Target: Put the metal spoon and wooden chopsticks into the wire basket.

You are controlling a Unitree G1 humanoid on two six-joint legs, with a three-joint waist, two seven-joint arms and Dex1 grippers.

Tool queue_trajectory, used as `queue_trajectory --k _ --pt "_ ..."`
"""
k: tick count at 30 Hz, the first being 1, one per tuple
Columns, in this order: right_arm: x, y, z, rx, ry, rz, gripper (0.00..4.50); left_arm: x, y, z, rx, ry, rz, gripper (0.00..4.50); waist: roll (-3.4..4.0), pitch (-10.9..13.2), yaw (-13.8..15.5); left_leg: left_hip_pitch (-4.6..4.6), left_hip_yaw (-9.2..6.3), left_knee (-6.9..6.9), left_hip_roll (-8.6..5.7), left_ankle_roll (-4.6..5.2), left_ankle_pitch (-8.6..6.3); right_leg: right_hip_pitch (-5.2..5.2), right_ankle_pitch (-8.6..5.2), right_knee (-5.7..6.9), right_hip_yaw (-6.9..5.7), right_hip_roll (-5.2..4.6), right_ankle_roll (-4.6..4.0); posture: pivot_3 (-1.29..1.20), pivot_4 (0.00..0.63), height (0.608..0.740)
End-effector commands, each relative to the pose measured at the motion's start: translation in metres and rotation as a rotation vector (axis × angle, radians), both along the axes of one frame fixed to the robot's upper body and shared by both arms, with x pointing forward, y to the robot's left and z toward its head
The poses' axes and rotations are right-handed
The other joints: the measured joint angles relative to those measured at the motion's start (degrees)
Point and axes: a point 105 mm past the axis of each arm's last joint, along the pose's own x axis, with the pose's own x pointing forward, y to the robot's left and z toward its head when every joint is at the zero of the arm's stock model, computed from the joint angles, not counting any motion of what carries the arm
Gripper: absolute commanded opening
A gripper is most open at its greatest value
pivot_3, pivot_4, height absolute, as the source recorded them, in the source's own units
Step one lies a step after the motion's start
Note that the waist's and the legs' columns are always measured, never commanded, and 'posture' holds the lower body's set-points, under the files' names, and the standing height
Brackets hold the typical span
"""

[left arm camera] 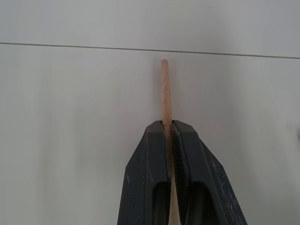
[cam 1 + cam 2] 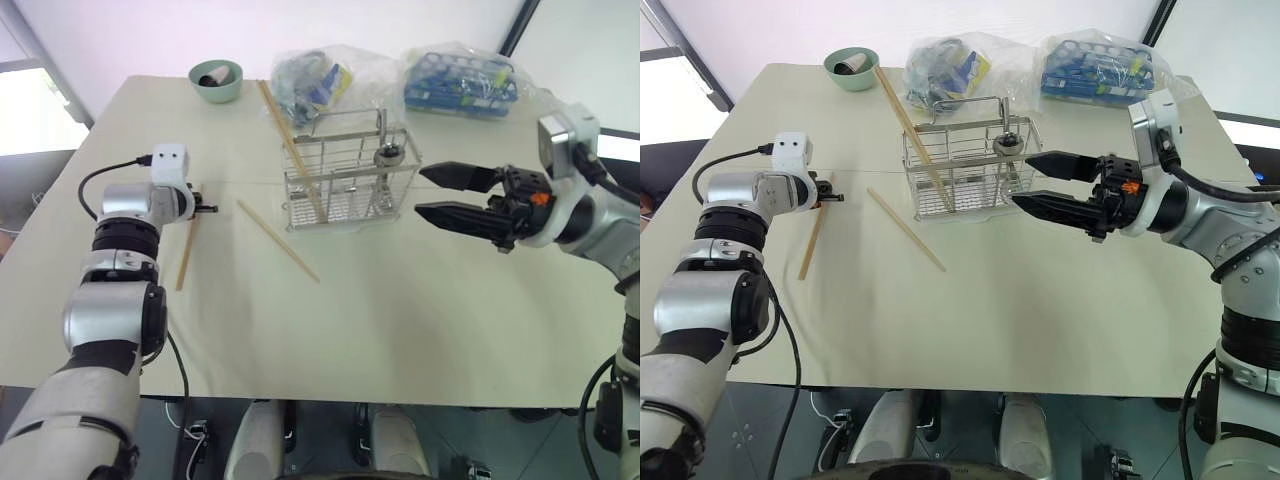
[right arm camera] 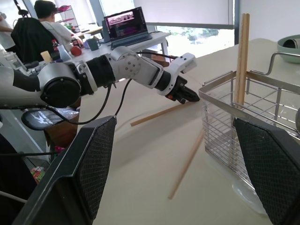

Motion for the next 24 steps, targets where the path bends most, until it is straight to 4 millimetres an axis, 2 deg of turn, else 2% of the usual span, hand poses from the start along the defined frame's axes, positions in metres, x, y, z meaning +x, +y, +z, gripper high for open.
queue_trajectory --k 1,5,8,10,13,17,24 --pt "-0.003 -0.001 0.013 0.022 -0.045 0.010 4.10 0.014 0.003 0.082 -0.005 -0.375 0.038 0.06 -0.10 0.1 0.0 -0.03 0.00 0.00 0.01 0.00 0.00 -0.02 0.00 0.00 0.00 0.00 0.00 0.00 0.150 0.708" --pt "0.000 -0.002 0.012 0.015 -0.031 -0.001 4.10 0.006 -0.012 0.162 -0.254 -0.746 0.003 0.06 -0.20 0.1 0.3 -0.09 -0.01 0.04 0.00 -0.03 0.01 -0.02 0.02 -0.04 -0.01 -0.06 0.01 0.00 0.150 0.708" --pt "0.001 -0.003 0.013 0.015 -0.027 -0.011 4.10 -0.026 -0.041 0.231 -0.603 -1.007 -0.163 0.06 -0.24 0.1 0.2 -0.12 0.00 0.07 -0.02 -0.12 0.07 0.04 0.08 -0.19 0.00 -0.09 0.12 0.00 0.150 0.708" --pt "0.001 -0.004 0.013 0.016 -0.024 -0.018 4.10 -0.044 -0.052 0.253 -0.777 -1.064 -0.249 0.06 -0.26 0.1 0.1 -0.12 -0.07 0.09 -0.02 -0.16 0.09 0.08 0.11 -0.28 0.00 -0.13 0.18 0.00 0.150 0.708" --pt "0.000 -0.005 0.011 0.013 -0.018 -0.032 4.10 -0.060 -0.067 0.269 -0.856 -1.089 -0.344 0.06 -0.17 0.1 -0.2 0.01 -0.04 0.07 -0.01 -0.14 0.08 0.11 0.12 -0.25 0.09 -0.09 0.19 0.00 0.150 0.708" --pt "-0.001 -0.008 0.007 0.017 -0.010 -0.053 4.10 -0.069 -0.092 0.275 -0.850 -1.076 -0.451 0.06 -0.16 0.0 0.0 0.10 0.07 0.07 -0.01 -0.15 0.10 0.17 0.12 -0.15 0.11 0.02 0.19 0.00 0.150 0.708" --pt "-0.006 -0.012 0.011 0.073 -0.019 -0.096 4.10 -0.056 -0.130 0.259 -0.668 -1.056 -0.510 0.06 -0.20 0.0 0.3 0.06 0.07 0.13 -0.07 -0.14 0.10 0.23 0.12 -0.22 0.11 0.00 0.19 0.00 0.150 0.708"
